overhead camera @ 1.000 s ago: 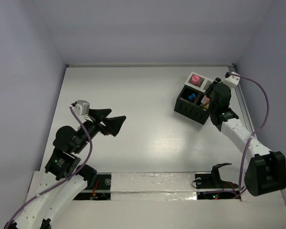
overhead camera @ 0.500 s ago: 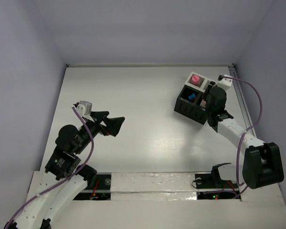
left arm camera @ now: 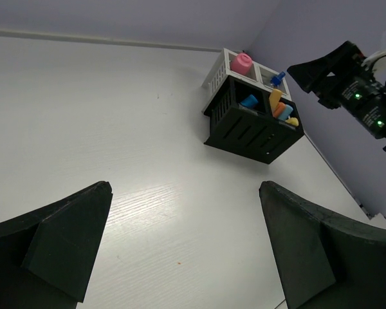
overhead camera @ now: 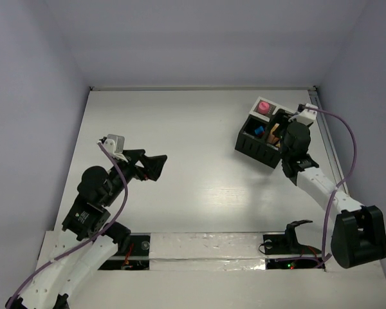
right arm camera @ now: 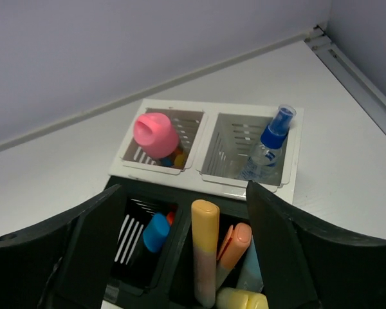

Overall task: Sort the stationery into containers
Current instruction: Reset both arms

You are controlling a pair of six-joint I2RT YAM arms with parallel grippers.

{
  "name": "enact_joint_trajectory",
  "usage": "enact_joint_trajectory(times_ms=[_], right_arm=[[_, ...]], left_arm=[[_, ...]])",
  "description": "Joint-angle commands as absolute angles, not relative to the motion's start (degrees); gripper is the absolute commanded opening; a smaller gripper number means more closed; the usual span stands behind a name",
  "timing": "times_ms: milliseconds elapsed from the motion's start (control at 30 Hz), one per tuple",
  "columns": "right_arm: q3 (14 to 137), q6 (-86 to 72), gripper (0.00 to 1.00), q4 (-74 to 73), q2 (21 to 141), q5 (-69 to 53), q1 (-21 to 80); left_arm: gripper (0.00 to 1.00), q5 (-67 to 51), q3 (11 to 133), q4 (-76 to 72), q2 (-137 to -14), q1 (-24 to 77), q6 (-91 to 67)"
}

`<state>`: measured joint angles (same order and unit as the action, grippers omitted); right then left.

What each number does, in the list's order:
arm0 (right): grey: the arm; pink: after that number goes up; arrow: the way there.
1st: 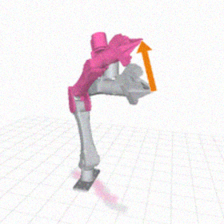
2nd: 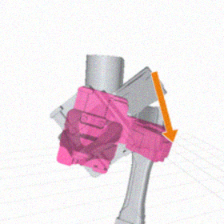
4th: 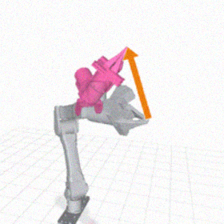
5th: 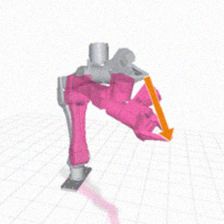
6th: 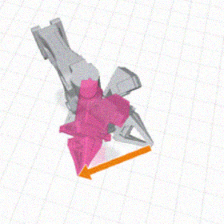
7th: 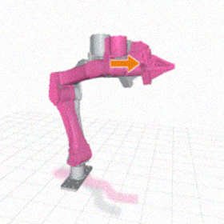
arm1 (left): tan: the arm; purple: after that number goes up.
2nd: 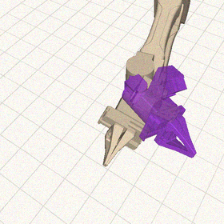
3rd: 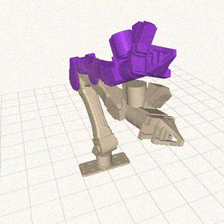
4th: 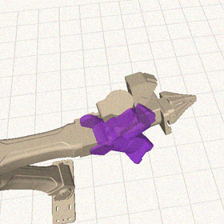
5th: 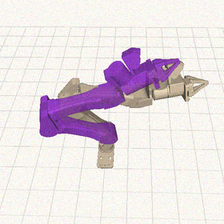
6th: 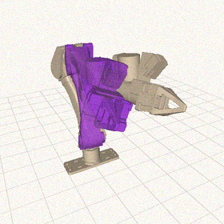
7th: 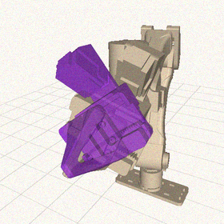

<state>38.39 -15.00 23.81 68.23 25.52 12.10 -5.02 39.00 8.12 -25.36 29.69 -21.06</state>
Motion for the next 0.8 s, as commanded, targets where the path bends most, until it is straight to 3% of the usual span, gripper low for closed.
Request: enact_joint_trajectory(times_ms=[0, 167, 333, 400, 767], right_arm=[[38.3, -16.3, 0.82, 23.4, 64.0, 23.0, 12.7], [39.8, -17.8, 0.83, 19.8, 58.7, 20.2, 12.7], [43.0, -21.2, 0.8, 11.3, 50.5, 9.4, 12.7], [44.4, -21.5, 1.0, 7.6, 47.9, 4.1, 12.7], [53.0, -20.7, 1.0, -5.4, 25.8, 2.0, 12.7]], left_arm=[[0.99, -3.3, 41.1, 6.8, -25.4, 30.1, -21.4], [0.99, -2.7, 41.1, 6.4, -25.4, 30.1, -21.8], [0.99, -2.6, 42.3, 6.4, -26.3, 30.1, -22.0], [0.99, -2.3, 43.2, 6.1, -26.2, 30.1, -21.8], [0.99, 1.4, 53.1, 4.5, -27.3, 30.1, -18.2]])
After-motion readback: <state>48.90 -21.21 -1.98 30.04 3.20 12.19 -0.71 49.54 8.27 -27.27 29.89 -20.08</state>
